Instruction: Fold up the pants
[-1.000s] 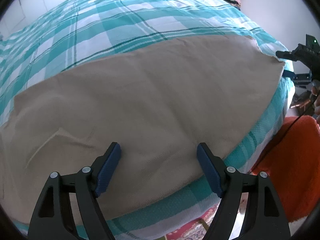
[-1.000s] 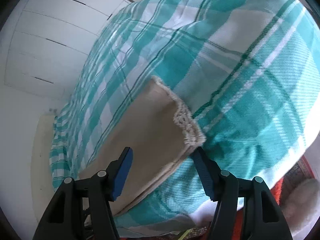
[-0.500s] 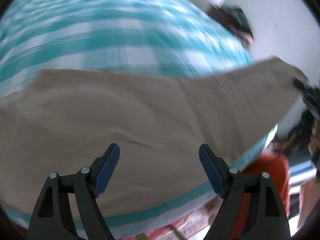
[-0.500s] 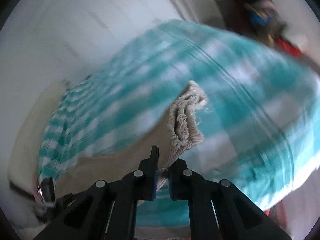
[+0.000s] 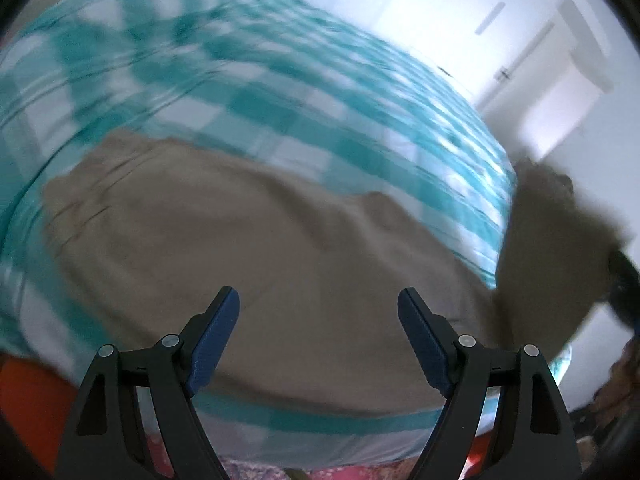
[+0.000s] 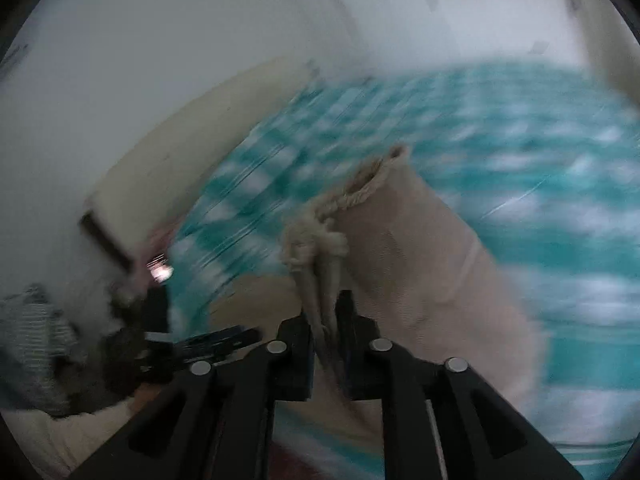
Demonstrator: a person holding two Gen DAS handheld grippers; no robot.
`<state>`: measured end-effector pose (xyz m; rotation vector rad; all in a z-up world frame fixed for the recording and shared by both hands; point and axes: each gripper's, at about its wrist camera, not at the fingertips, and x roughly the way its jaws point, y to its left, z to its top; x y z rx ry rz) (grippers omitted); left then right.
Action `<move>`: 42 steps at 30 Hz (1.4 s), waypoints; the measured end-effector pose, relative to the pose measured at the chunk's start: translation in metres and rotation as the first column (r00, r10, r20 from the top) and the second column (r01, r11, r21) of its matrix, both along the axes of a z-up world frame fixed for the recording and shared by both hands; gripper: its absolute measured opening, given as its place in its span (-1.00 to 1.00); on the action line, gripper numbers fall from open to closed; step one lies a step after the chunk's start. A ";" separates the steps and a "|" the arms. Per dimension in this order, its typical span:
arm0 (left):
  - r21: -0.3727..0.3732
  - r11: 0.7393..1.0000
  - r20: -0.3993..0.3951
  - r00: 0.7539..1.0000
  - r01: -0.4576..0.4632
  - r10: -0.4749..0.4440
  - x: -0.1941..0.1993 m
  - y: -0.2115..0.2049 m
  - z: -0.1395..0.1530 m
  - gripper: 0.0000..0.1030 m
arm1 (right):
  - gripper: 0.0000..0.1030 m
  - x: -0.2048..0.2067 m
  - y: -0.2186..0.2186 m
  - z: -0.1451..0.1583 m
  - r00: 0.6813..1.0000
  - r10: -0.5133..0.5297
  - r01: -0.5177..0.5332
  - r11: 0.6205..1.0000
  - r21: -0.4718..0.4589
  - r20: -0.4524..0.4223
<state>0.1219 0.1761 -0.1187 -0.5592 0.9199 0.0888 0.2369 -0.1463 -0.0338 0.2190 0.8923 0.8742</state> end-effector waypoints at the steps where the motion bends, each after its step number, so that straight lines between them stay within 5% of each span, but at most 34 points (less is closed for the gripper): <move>1: -0.001 1.000 -0.008 1.000 -0.016 0.016 -0.006 0.005 -0.004 0.61 | -0.29 0.002 0.015 -0.016 0.997 0.043 -0.041 0.999 0.032 -0.063; 4: -0.004 0.999 -0.017 0.999 -0.043 0.043 -0.020 0.015 -0.014 0.61 | -0.22 -0.004 0.027 -0.052 0.984 0.084 -0.074 0.995 0.070 -0.155; 9: -0.101 0.995 -0.020 1.000 0.020 -0.022 -0.017 0.007 -0.029 0.56 | -0.22 0.005 -0.048 -0.064 0.995 -0.081 0.076 0.992 -0.097 -0.055; 13: -0.318 0.932 -0.005 0.983 0.174 -0.185 0.015 -0.016 -0.042 0.53 | -0.22 0.002 -0.138 -0.087 0.960 -0.263 0.250 0.960 -0.124 -0.098; 16: -0.356 0.911 -0.044 0.970 0.207 -0.238 0.045 -0.024 -0.057 0.41 | -0.22 -0.013 -0.180 -0.105 0.927 -0.343 0.332 0.939 -0.092 -0.151; 19: -0.331 0.919 -0.147 0.950 0.216 -0.276 0.068 -0.035 -0.076 0.17 | -0.22 -0.037 -0.202 -0.129 0.898 -0.389 0.387 0.921 -0.051 -0.205; 22: -0.269 0.927 -0.215 0.922 0.261 -0.321 0.078 -0.053 -0.088 0.20 | -0.22 -0.054 -0.205 -0.145 0.893 -0.385 0.388 0.921 -0.037 -0.232; 27: -0.225 0.929 -0.219 0.914 0.295 -0.343 0.081 -0.071 -0.088 0.18 | -0.22 -0.061 -0.193 -0.151 0.912 -0.349 0.349 0.936 -0.035 -0.215; 30: -0.200 0.938 -0.231 0.917 0.282 -0.325 0.080 -0.076 -0.093 -0.86 | -0.22 -0.060 -0.191 -0.145 0.923 -0.340 0.343 0.939 -0.015 -0.181; 36: -0.197 0.929 -0.136 0.930 0.313 -0.342 0.055 -0.071 -0.068 -0.94 | -0.22 -0.045 -0.178 -0.115 0.944 -0.323 0.319 0.946 -0.058 -0.066; 39: -0.166 0.929 -0.154 0.921 0.332 -0.357 0.049 -0.069 -0.072 -0.94 | -0.22 -0.035 -0.163 -0.104 0.963 -0.268 0.266 0.961 -0.073 -0.018; 42: -0.126 0.931 -0.186 0.914 0.343 -0.362 0.050 -0.076 -0.076 -0.85 | -0.22 -0.023 -0.132 -0.134 0.983 -0.167 0.155 0.976 -0.154 -0.073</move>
